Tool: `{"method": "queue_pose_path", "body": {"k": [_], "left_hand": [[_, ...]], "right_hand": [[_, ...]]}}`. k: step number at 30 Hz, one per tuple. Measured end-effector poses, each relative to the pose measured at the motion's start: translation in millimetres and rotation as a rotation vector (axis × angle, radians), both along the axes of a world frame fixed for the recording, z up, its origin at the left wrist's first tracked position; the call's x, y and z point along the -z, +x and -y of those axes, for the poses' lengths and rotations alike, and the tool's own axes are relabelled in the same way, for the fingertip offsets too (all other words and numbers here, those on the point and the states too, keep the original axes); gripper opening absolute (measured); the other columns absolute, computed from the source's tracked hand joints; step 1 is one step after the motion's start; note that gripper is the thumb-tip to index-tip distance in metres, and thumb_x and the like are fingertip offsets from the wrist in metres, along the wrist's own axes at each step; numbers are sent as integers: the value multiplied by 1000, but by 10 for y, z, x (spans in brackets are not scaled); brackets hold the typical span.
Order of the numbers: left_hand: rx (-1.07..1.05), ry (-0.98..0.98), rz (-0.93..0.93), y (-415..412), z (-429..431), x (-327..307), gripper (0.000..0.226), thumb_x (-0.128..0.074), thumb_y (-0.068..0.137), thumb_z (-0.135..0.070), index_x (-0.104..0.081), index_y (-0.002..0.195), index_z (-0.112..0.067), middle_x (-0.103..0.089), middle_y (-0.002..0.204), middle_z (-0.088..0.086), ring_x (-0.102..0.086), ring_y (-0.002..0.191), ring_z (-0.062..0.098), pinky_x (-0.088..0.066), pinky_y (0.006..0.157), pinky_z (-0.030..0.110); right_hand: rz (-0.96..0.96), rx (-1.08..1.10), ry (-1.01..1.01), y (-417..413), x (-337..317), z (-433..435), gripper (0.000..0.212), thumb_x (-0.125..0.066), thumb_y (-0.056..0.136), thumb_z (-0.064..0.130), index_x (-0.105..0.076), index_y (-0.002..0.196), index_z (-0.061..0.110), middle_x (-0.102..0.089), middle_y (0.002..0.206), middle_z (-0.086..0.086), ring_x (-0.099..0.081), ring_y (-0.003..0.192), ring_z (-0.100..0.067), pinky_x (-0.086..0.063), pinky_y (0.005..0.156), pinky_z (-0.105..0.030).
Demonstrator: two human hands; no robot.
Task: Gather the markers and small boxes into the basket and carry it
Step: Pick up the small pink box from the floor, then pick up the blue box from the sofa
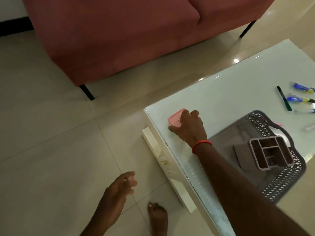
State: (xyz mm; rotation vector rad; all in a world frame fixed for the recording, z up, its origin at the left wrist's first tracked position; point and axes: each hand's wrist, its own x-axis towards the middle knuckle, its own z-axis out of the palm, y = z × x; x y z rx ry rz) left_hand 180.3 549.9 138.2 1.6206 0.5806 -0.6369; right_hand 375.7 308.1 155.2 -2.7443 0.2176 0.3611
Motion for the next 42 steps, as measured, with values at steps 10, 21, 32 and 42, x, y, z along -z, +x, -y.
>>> {"method": "queue_pose_path", "body": {"k": [10,21,32,42], "left_hand": [[-81,64,-15,-399,-184,-39,61,-45,60,-85,-68,105,-53,-76,101,-19,-73,89,4,-52,89,39],[-22,163,252,159,-341,-841,75,-41,69,-94,-61,122,-45,-73,110,-17,-67,106,2,-53,94,33],[119,423,434,314,-760,-3389,79,-42,76,-82,-55,136,-33,-68,114,-17,-62,110,-2,-51,96,34],[267,633,650,596,-887,-4611,50,-60,92,-56,-56,135,-30,-69,122,-6,-64,114,10,-53,96,39]], "right_hand": [[223,-173,-232,-175,-345,-164,52,-71,77,61,-67,107,17,-39,153,-14,-30,143,-38,-39,104,-51],[227,-324,-117,-362,-965,-700,41,-72,80,56,-71,104,23,-43,152,-15,-26,147,-36,-23,115,-52],[222,-287,40,-589,-3089,-968,35,-72,79,55,-68,100,26,-51,142,-7,-31,143,-30,-21,114,-48],[280,-317,66,-578,-4352,-1254,39,-71,80,56,-71,103,25,-57,133,-4,-34,139,-28,-25,113,-48]]}}
